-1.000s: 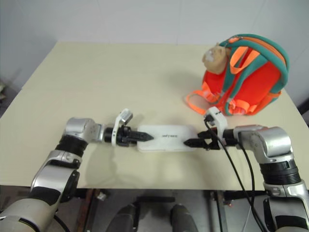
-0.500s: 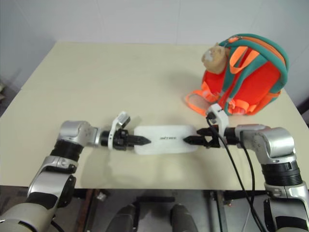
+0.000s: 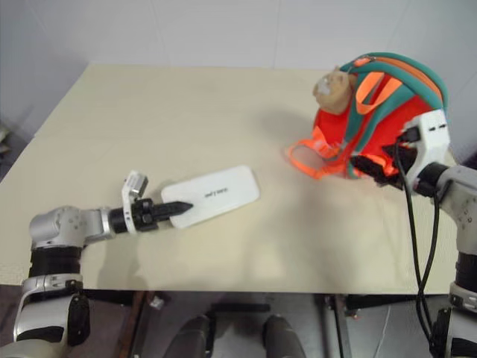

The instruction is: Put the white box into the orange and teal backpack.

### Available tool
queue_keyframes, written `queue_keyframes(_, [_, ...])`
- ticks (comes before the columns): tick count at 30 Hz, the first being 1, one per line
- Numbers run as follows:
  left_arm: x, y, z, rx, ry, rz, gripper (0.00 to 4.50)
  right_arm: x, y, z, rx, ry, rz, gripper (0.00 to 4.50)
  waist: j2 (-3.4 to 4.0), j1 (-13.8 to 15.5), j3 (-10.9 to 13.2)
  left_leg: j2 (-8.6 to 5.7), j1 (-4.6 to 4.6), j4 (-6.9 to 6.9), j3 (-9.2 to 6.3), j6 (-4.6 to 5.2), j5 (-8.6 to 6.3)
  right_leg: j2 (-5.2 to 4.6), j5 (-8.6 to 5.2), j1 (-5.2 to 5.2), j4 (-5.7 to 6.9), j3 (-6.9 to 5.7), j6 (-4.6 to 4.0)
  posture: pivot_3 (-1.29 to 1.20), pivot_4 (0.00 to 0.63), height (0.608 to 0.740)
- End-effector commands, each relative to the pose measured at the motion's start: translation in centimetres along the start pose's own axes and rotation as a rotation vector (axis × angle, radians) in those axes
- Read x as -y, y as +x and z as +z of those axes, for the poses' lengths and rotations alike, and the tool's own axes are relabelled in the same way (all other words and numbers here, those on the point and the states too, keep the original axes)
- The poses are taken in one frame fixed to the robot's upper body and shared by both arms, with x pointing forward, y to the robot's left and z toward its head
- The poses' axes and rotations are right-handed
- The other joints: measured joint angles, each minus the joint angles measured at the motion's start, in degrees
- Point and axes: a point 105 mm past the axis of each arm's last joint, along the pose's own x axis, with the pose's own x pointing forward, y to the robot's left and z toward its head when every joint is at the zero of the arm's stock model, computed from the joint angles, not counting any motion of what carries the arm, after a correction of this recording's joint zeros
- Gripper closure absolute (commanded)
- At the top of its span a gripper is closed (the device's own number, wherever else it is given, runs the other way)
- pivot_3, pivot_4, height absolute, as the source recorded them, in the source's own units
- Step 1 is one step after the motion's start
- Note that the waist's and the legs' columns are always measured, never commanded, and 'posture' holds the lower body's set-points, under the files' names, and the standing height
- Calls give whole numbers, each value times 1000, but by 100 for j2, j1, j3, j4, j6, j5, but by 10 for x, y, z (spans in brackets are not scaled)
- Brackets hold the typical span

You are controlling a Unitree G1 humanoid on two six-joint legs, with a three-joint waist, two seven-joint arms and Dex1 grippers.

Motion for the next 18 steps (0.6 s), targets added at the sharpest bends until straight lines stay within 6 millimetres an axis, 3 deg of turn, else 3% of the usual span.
queue_keyframes(1, [15,1,1,31,49,-52,3142,18,13,27,128,-26,-98,0,0,-33,0,0,3,1,4,0,0,0,2,1,-1,4,0,0,150,740])
queue_keyframes(8, [18,3,4,79,68,-55,3142,-1,71,31,183,127,20,0,0,-147,0,15,7,-6,11,-4,1,15,5,-1,0,8,-2,0,150,740])
queue_keyframes(12, [18,2,4,89,68,-56,3142,0,84,30,184,194,31,0,1,-155,1,14,5,-10,15,-5,1,13,5,-2,-5,10,-2,0,150,740])
queue_keyframes(15, [16,-2,4,107,68,-39,3142,6,97,27,205,231,-19,592,2,-160,1,13,5,-11,16,-6,-1,11,4,-2,-7,10,-1,0,150,740])
queue_keyframes(18, [15,-4,4,119,69,-29,3142,2,106,20,216,214,-14,1612,1,-166,1,14,6,-8,17,-6,-1,13,4,-1,-5,11,-1,0,150,740])
